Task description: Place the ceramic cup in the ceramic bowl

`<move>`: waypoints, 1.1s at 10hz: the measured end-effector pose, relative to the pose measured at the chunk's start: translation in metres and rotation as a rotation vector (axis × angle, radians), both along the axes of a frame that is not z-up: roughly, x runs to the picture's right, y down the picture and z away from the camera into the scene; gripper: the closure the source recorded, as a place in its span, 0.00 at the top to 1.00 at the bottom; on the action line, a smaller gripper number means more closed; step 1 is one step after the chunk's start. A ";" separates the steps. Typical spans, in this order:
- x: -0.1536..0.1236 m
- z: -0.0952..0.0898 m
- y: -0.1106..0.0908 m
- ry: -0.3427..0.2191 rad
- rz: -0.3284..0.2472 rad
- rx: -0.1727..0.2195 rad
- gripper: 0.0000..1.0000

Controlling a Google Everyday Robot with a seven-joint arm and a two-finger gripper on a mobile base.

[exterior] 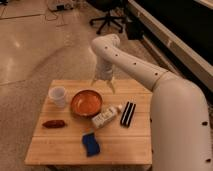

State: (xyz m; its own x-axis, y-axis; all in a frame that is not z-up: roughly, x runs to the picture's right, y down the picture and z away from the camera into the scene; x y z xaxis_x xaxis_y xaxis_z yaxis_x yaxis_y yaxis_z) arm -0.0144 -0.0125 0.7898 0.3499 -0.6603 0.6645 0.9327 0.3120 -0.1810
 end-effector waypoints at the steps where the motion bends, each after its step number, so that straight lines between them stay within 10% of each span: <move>1: -0.014 0.000 -0.003 -0.031 -0.023 0.006 0.80; 11: -0.201 0.022 0.015 -0.332 -0.219 0.091 0.80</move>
